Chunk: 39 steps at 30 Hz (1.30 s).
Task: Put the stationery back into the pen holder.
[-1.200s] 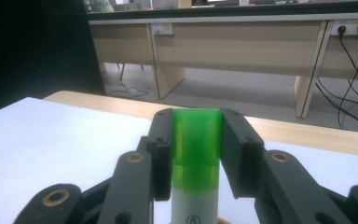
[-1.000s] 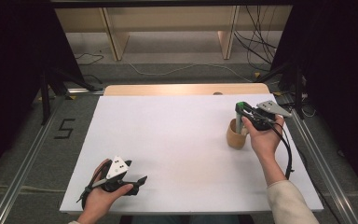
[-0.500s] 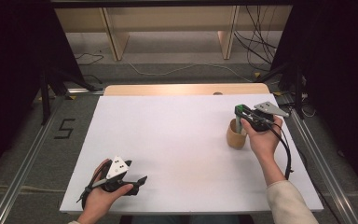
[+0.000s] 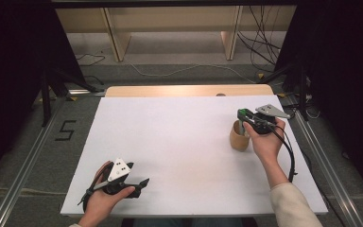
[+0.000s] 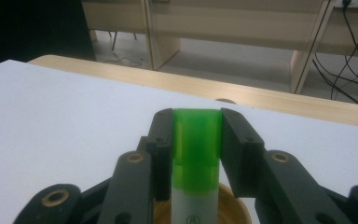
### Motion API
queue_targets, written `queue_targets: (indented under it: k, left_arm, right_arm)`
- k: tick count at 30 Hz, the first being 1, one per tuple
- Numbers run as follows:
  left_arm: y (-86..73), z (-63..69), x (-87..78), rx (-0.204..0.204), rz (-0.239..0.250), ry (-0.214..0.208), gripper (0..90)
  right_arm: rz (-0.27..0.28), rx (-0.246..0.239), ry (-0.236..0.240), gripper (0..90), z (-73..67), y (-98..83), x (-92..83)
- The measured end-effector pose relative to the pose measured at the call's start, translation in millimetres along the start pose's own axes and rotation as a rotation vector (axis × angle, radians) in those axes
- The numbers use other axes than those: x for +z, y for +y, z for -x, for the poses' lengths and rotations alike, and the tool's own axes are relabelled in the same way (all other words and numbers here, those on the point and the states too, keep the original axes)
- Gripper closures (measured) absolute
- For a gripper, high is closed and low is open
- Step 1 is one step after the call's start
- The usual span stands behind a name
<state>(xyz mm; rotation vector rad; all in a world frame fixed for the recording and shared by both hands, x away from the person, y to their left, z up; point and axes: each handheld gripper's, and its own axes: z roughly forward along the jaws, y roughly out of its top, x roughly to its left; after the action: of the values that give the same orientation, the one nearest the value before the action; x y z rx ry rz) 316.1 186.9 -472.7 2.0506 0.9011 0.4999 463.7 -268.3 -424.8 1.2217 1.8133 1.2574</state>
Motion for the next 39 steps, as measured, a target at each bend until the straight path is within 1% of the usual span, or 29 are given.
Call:
queue_targets:
  k: [1, 8, 12, 18, 19, 20, 21, 22, 23, 26, 27, 28, 30, 34, 39]
  left_arm:
    - [0.0, 0.0, 0.0, 0.000, 0.000, 0.000, 18.9]
    - [0.0, 0.0, 0.1, 0.000, 0.000, -0.001, 18.9]
    - [0.0, 0.0, 0.1, 0.000, 0.000, 0.000, 18.9]
    - [0.1, -0.2, 0.1, 0.003, -0.005, -0.002, 18.9]
    - [0.1, -0.1, 0.1, 0.003, -0.005, -0.002, 18.9]
    - [0.1, 0.0, 0.2, 0.000, -0.002, -0.002, 18.9]
    - [0.1, 0.0, 0.2, 0.000, -0.003, -0.001, 18.9]
    - [0.1, 0.0, 0.2, 0.000, -0.003, -0.001, 18.9]
    - [0.1, 0.0, 0.1, 0.000, -0.002, -0.001, 18.9]
    - [0.0, 0.1, 0.1, 0.000, 0.000, 0.000, 18.9]
    - [0.0, 0.1, 0.0, -0.001, 0.000, 0.000, 18.9]
    - [0.0, 0.1, 0.0, -0.001, 0.001, 0.000, 18.9]
    - [0.0, 0.0, -0.1, -0.001, 0.000, 0.000, 18.9]
    - [-0.1, 0.3, 0.0, -0.001, 0.000, 0.000, 18.9]
    - [-0.2, 0.2, -0.3, -0.001, -0.001, 0.002, 18.9]
  right_arm:
    - [-0.012, -0.001, 0.000, 67.0, -0.6, -0.5, 0.6]
    - [-0.031, -0.008, 0.000, 67.0, -1.5, -1.6, 2.0]
    - [-0.062, -0.019, -0.003, 66.7, -1.6, -3.8, 4.1]
    - [-0.077, -0.029, -0.007, 65.7, -2.3, -3.6, 4.2]
    - [-0.085, -0.025, -0.005, 62.8, -2.9, -2.8, 4.0]
    - [-0.085, -0.025, -0.005, 62.8, -2.9, -2.8, 4.0]
    - [-0.095, -0.022, -0.005, 58.3, -2.9, -2.5, 4.0]
    - [-0.095, -0.022, -0.005, 58.3, -2.9, -2.5, 4.0]
    - [-0.093, -0.019, -0.002, 53.0, -2.7, -2.1, 3.3]
    - [-0.085, -0.001, 0.003, 46.6, -2.7, 0.5, -0.3]
    - [-0.085, -0.001, 0.003, 46.6, -2.7, 0.5, -0.3]
    - [-0.086, 0.006, 0.009, 43.4, -2.5, 2.7, -3.5]
    - [-0.084, 0.008, 0.009, 42.1, -2.3, 3.4, -4.7]
    - [-0.117, 0.001, 0.008, 36.8, -2.0, 4.1, -10.2]
    - [-0.133, 0.000, 0.008, 34.7, -1.3, 3.7, -14.2]
